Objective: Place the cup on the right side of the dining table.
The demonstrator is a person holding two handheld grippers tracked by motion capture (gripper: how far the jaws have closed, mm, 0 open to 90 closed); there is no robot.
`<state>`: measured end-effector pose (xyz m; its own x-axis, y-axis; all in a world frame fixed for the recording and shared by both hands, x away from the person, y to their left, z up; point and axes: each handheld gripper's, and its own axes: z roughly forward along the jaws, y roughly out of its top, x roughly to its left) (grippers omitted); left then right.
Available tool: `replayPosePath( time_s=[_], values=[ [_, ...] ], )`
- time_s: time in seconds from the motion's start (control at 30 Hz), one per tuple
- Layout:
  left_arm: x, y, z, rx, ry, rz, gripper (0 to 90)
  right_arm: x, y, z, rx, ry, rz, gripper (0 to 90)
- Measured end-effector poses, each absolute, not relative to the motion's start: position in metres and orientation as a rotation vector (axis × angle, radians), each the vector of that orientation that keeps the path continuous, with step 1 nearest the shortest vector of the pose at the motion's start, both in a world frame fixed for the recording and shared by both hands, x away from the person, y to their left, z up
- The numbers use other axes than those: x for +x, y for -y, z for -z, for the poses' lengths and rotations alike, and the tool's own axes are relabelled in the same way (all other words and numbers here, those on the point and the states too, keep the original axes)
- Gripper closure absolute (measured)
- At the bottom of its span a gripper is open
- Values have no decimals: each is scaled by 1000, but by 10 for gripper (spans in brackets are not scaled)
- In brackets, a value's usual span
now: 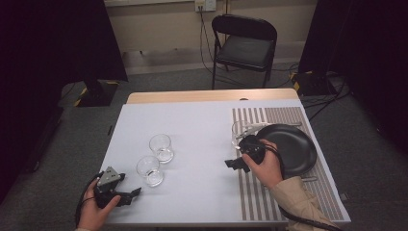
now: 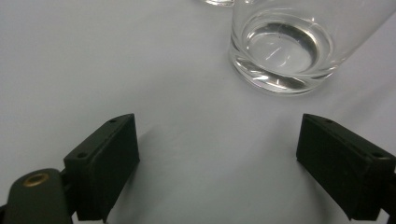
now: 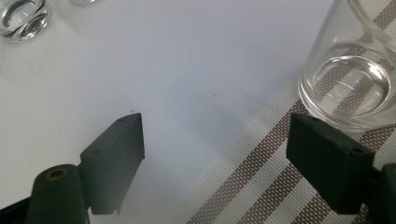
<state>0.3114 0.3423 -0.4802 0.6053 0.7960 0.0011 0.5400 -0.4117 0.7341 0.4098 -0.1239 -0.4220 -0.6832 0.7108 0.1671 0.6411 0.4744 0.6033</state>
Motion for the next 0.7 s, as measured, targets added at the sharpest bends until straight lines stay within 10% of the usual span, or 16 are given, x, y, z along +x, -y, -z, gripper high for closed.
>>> replayPosePath(
  time_s=[0.7],
  values=[
    [311,-342,480,2117,-1050,-461,122,404,121,426,1181,-2628,-995,182]
  ],
)
